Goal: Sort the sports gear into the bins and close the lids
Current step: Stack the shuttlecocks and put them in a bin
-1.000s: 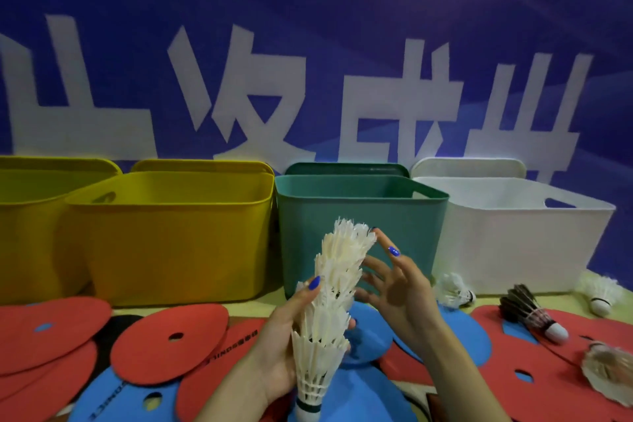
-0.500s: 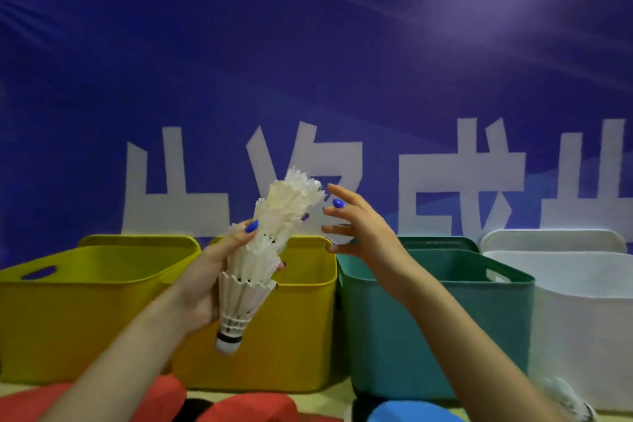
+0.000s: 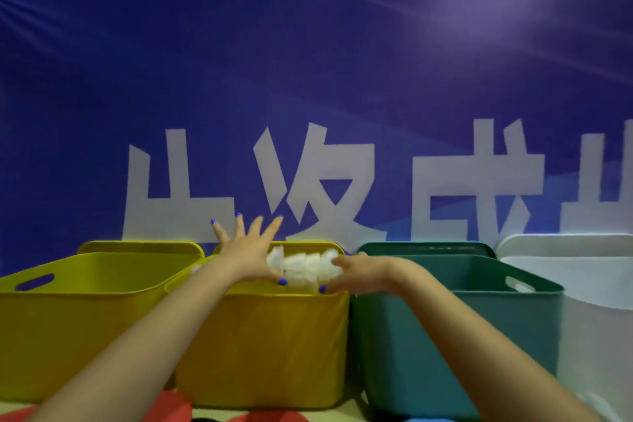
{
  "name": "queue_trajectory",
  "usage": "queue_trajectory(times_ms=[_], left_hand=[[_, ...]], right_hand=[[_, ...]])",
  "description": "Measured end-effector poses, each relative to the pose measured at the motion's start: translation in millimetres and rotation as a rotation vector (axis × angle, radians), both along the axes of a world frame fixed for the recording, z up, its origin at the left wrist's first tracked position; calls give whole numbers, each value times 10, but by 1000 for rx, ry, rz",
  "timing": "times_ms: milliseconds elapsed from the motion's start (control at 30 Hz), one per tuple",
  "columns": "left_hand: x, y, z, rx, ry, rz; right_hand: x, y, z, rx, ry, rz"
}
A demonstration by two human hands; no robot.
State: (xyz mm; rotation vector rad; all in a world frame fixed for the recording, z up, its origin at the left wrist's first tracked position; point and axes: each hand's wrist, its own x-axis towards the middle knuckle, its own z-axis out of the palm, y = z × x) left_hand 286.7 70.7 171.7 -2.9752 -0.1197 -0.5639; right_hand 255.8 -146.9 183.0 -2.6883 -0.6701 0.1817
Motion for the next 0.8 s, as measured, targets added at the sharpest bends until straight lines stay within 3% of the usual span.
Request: queue_trajectory(times_ms=[67, 133, 300, 467, 667, 800], left_hand=[[16, -31, -33, 21, 46, 2], [-76, -120, -28, 12, 28, -89], [-547, -513, -14, -41, 32, -324], [-869, -1221, -126, -244, 176, -601], [-1085, -2367, -734, -346, 293, -891], [-1249, -3076, -1369, -302, 381, -1012]], right_hand=[[-78, -168, -97, -181, 9, 0], [-162, -369, -187, -237, 17, 11], [-408, -916, -478, -191, -32, 50], [-681, -1494, -863, -167, 22, -30], [-1005, -2340, -1230, -200, -101, -240], [-1282, -3047, -1363, -227, -170, -410]])
